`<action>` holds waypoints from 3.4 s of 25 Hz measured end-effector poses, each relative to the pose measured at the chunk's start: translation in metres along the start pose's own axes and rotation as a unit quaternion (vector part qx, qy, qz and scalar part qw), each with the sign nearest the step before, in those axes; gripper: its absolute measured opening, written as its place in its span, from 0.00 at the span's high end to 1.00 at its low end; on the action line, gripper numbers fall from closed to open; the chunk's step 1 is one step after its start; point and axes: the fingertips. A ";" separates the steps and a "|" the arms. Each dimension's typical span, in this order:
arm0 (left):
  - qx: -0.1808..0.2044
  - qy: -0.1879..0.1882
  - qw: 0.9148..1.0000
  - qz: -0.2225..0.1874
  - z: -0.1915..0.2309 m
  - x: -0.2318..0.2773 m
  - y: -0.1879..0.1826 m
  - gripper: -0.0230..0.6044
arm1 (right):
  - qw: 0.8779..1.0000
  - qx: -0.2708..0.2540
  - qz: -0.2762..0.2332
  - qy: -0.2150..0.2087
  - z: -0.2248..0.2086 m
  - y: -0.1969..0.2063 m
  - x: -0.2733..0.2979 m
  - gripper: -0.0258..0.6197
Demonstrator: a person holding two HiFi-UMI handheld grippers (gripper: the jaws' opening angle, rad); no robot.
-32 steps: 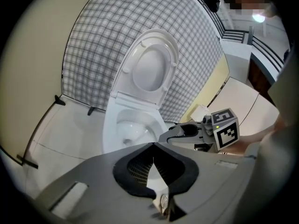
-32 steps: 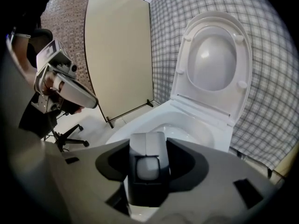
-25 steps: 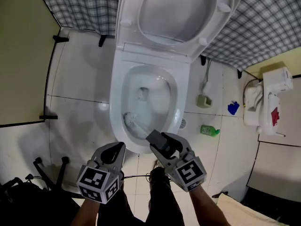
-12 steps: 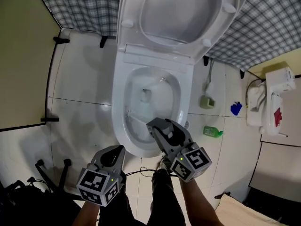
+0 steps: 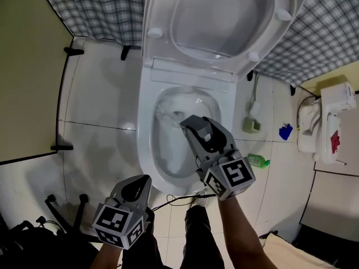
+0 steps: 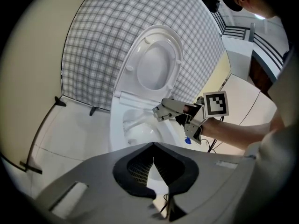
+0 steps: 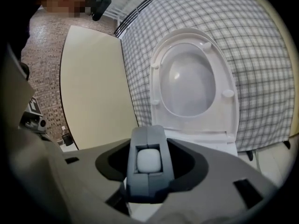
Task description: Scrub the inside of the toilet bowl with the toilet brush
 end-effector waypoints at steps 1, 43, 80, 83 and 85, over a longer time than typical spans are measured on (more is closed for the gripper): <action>-0.001 -0.001 1.000 0.001 0.002 0.001 0.000 0.97 | 1.000 -0.004 -0.002 0.005 -0.005 -0.002 0.001 0.62; -0.004 0.010 1.000 -0.023 -0.016 -0.025 0.004 0.97 | 0.975 -0.101 0.192 0.038 0.013 0.051 -0.134 0.62; -0.002 0.002 1.000 -0.008 -0.003 -0.034 0.020 0.97 | 0.990 -0.016 0.141 0.026 0.038 0.076 -0.029 0.62; -0.006 -0.002 1.000 -0.005 -0.001 -0.032 0.021 0.97 | 0.986 -0.046 0.161 0.024 0.027 0.094 -0.018 0.62; -0.002 -0.007 1.000 -0.002 0.001 -0.031 0.021 0.97 | 0.984 -0.063 0.166 0.019 0.020 0.101 -0.010 0.62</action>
Point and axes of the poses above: the fingertips, and each gripper's own axes: x forward along the fingers, z to its left, y out of its underside, and after that the axes turned 3 degrees about -x, right-handed
